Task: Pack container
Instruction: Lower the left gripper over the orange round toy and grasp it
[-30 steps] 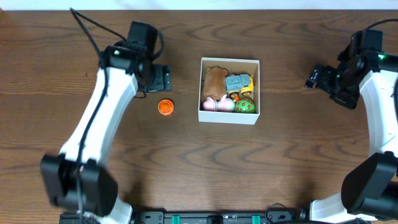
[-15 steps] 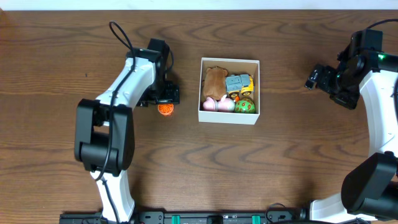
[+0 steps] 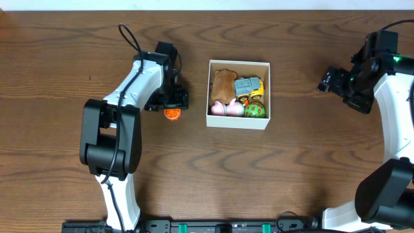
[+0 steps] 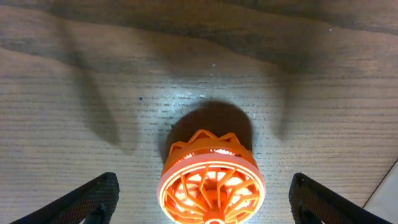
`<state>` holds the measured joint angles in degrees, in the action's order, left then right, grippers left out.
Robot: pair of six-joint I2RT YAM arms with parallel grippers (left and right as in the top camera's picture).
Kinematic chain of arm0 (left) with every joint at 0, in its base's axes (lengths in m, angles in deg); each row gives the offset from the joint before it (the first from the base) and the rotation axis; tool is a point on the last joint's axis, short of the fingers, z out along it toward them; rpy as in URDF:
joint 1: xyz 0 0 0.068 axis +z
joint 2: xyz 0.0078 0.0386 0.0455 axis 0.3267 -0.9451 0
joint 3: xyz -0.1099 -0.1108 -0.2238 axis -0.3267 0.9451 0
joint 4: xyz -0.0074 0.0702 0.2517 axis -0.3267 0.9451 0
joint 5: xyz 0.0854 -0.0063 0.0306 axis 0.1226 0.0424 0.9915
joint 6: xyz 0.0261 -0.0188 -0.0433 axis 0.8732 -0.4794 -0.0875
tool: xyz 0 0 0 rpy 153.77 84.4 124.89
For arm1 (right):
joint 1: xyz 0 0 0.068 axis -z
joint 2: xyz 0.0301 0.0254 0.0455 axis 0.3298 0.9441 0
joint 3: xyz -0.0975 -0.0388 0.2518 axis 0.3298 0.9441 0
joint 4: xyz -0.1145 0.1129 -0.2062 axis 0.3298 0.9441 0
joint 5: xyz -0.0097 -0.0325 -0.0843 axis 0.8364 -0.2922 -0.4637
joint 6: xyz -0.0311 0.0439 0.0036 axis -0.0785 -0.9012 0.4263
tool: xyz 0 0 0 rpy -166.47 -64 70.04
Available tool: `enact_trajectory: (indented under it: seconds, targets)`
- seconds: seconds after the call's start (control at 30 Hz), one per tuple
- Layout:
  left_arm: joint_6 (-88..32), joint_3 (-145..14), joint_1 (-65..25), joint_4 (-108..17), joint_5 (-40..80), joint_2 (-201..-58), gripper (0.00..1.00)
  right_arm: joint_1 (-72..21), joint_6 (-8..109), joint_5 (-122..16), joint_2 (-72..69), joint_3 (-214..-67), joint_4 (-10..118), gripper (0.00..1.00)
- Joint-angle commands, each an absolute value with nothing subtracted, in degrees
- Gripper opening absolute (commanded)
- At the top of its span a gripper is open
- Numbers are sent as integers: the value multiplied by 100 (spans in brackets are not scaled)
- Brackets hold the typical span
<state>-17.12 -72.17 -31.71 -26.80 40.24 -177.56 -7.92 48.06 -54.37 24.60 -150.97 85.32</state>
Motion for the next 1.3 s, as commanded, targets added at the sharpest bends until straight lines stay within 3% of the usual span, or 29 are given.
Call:
enact_trajectory:
  seconds: [0.0, 0.67, 0.83, 1.27]
  targets:
    - [-1658, -7071, -3178, -2726, 3987, -17813, 89, -771, 4726, -5415, 2499, -15073, 8526, 99]
    - [-1658, -6983, -3327, -2805, 3987, -17821, 83, -771, 4728, -5415, 2499, -15073, 8545, 99]
    - [-1658, -6983, -3331, -2814, 3987, -17821, 75, -771, 4728, -5415, 2499, -15073, 8552, 99]
    - [-1658, -6675, -3329, -3054, 3989, -17821, 75, -771, 4728, -5415, 2499, -15073, 8558, 99]
